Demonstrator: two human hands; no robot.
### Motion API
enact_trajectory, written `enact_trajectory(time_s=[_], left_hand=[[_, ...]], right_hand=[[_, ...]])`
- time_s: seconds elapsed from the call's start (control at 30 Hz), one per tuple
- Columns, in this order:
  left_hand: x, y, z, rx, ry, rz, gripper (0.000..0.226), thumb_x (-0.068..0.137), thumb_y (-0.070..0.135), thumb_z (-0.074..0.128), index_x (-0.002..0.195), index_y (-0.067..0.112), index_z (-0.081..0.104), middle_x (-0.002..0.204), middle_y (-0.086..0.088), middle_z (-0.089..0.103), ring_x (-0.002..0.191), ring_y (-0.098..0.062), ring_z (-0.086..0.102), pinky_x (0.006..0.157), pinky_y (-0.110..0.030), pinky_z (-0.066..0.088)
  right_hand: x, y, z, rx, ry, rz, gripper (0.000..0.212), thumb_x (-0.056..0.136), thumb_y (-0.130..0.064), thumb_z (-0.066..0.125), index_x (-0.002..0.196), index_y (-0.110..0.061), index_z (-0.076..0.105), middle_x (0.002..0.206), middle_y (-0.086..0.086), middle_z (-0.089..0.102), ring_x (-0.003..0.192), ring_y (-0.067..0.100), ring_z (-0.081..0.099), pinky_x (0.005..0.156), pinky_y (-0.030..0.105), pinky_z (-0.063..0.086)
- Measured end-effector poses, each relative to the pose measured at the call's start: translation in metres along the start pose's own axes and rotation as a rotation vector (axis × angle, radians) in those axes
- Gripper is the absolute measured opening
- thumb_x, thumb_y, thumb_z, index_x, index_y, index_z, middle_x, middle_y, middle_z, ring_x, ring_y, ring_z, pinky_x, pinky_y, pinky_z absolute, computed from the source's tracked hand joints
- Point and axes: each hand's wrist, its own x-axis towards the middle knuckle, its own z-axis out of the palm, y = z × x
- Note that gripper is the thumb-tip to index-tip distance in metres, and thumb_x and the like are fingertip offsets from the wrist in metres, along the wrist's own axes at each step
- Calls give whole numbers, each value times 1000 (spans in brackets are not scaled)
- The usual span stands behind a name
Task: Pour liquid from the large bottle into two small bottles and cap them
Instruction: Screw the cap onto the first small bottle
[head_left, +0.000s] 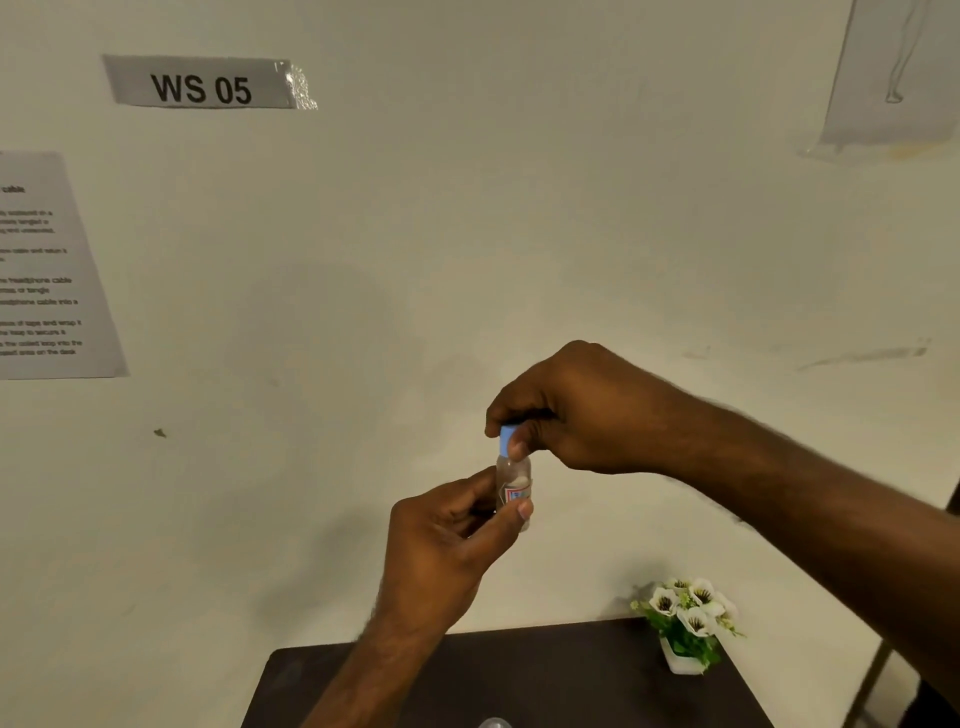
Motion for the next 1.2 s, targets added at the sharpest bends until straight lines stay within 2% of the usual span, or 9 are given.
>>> enact_trajectory(time_s=[0.17, 0.3, 0.4, 0.5, 0.63, 0.73, 0.8, 0.9, 1.2], left_hand=[[-6, -6, 3, 14, -1, -14, 21, 75, 42, 75, 96, 45, 73, 84, 28, 76, 81, 2, 74, 71, -5, 53], [-14, -10, 5, -42, -17, -15, 29, 76, 39, 76, 104, 33, 77, 87, 20, 79, 83, -3, 76, 75, -9, 56], [-25, -19, 10, -56, -70, -28, 28, 81, 30, 77, 108, 26, 78, 90, 16, 80, 86, -6, 77, 74, -12, 56], [-41, -36, 17, -59, -166, -83, 28, 86, 19, 79, 111, 30, 76, 96, 14, 80, 92, -10, 76, 79, -19, 59], [-70, -67, 20, -103, -330, -242, 46, 80, 16, 84, 123, 29, 71, 110, 12, 79, 106, -9, 74, 92, -25, 58], [-96, -94, 16, -58, -355, -307, 57, 75, 23, 88, 128, 29, 68, 122, 11, 75, 118, -6, 68, 105, -31, 54], [-115, -111, 12, -10, -352, -342, 61, 71, 31, 89, 127, 35, 65, 124, 14, 73, 120, -2, 66, 106, -30, 53], [-142, -136, 3, 87, -366, -373, 67, 71, 39, 87, 132, 26, 65, 126, 14, 72, 120, 0, 65, 105, -32, 53], [-209, -194, -20, 260, -346, -533, 77, 64, 53, 88, 133, 33, 61, 134, 13, 64, 127, -5, 58, 110, -33, 47]], right_hand=[[-9, 7, 15, 80, 44, 11, 20, 93, -22, 69, 111, -28, 75, 101, -15, 77, 92, 4, 69, 84, 30, 56], [-26, 16, 33, 389, 44, 136, 40, 82, -35, 82, 119, -40, 69, 102, -18, 74, 93, 4, 69, 81, 19, 57], [-43, 20, 56, 532, 84, 218, 32, 76, -35, 85, 106, -33, 76, 95, -19, 75, 89, 4, 69, 78, 21, 57], [-65, 23, 85, 642, 101, 290, 24, 75, -34, 87, 97, -29, 78, 96, -15, 76, 91, 10, 70, 85, 32, 59], [-99, 24, 132, 723, 93, 369, 19, 75, -30, 87, 92, -28, 78, 93, -16, 76, 87, 11, 71, 78, 28, 58], [-125, 27, 178, 707, 71, 466, 23, 73, -30, 89, 92, -33, 77, 91, -20, 75, 85, 5, 70, 76, 25, 56], [-145, 29, 215, 692, 42, 522, 28, 71, -30, 90, 95, -33, 77, 89, -18, 75, 82, 3, 69, 74, 23, 56], [-172, 32, 269, 700, -1, 616, 33, 69, -28, 92, 99, -32, 77, 92, -17, 75, 81, 1, 69, 75, 22, 56], [-233, 24, 394, 697, -198, 807, 24, 73, -24, 86, 94, -33, 77, 95, -19, 72, 89, 1, 69, 88, 32, 57]])
